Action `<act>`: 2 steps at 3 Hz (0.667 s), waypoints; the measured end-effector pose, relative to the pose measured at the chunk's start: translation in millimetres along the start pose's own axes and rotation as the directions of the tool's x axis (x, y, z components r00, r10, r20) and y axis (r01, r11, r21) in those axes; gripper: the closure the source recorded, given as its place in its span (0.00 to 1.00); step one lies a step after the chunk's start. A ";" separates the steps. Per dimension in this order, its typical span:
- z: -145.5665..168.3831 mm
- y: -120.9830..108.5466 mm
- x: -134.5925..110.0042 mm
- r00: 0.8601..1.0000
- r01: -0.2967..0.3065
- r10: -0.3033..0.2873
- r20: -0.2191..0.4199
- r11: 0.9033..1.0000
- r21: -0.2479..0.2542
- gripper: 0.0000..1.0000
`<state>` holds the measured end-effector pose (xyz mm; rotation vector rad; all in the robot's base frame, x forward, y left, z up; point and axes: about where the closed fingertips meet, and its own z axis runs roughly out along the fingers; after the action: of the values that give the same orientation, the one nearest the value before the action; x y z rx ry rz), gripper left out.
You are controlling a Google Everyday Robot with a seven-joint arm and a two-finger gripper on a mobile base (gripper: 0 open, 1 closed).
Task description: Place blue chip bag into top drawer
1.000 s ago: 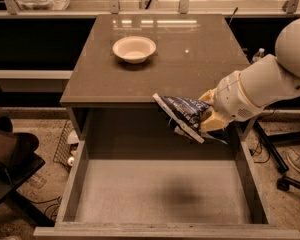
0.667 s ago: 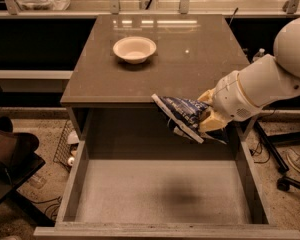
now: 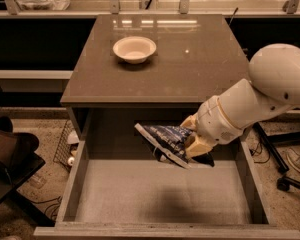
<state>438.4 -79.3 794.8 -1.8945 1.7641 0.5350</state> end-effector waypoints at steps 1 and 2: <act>-2.4 -2.7 -0.3 1.000 -0.001 0.001 -0.006 1.000 0.010 0.77; -2.0 -2.0 -1.6 1.000 0.002 -0.002 -0.007 1.000 0.008 0.55</act>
Offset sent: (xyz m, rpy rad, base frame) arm 0.0023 -0.0010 0.0022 -0.0042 -0.0067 -0.0066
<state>440.2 -79.2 797.5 -1.8941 1.7662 0.5206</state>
